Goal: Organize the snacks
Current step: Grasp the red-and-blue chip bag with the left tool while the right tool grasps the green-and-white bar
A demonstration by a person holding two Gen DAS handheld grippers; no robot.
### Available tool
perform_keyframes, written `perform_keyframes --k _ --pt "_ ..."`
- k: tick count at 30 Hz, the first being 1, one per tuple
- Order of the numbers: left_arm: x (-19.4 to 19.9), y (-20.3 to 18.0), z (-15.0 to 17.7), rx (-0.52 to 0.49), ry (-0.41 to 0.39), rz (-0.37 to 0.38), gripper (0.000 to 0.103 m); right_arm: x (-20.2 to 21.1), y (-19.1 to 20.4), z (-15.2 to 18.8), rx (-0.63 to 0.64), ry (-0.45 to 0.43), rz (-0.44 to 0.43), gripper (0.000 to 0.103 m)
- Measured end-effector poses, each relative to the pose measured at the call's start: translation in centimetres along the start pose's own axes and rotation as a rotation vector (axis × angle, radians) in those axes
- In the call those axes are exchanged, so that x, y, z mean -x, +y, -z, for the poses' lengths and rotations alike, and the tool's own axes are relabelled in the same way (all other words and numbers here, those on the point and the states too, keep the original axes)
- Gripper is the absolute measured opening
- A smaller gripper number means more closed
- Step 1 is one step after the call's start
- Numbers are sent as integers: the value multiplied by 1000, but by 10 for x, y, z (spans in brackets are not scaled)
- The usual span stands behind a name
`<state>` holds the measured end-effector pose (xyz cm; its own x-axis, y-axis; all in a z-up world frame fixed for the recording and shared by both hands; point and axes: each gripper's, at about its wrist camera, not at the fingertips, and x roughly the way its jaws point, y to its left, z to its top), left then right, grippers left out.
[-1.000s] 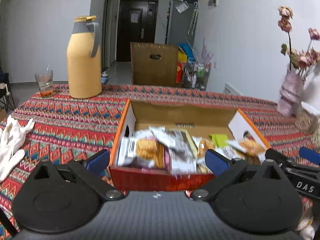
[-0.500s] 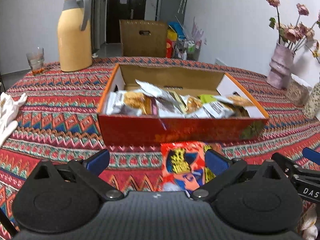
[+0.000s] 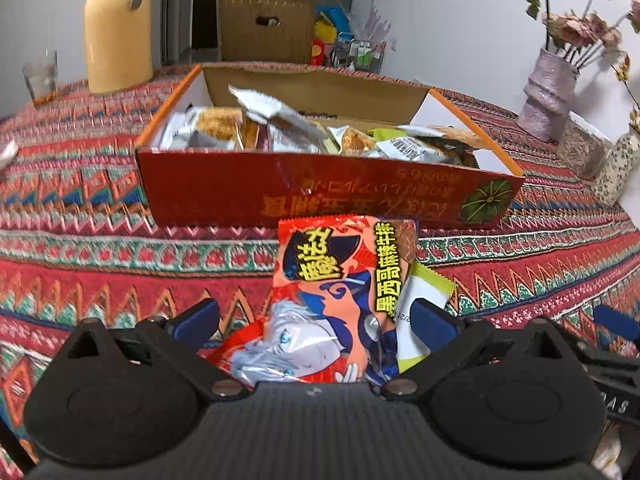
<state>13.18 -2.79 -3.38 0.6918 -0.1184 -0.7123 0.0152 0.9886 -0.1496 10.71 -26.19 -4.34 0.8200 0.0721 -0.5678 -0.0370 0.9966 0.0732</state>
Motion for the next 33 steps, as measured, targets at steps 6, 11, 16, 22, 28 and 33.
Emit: perform_keyframes --k 6,11,16,22,28,33 --pt "-4 2 2 22 14 49 83 -2 -2 4 -7 18 4 103" --pt "-1 3 4 25 -5 58 73 -3 0 6 -3 27 4 103" --pt "9 1 4 -6 -33 63 62 -3 6 6 9 33 4 103" --pt "16 10 7 -2 -54 63 58 -2 14 6 22 36 2 103" --pt "33 26 8 -3 -105 46 58 1 27 3 27 25 -10 103" --pt "43 46 10 -2 -136 -2 58 3 44 -3 29 13 -38 103"
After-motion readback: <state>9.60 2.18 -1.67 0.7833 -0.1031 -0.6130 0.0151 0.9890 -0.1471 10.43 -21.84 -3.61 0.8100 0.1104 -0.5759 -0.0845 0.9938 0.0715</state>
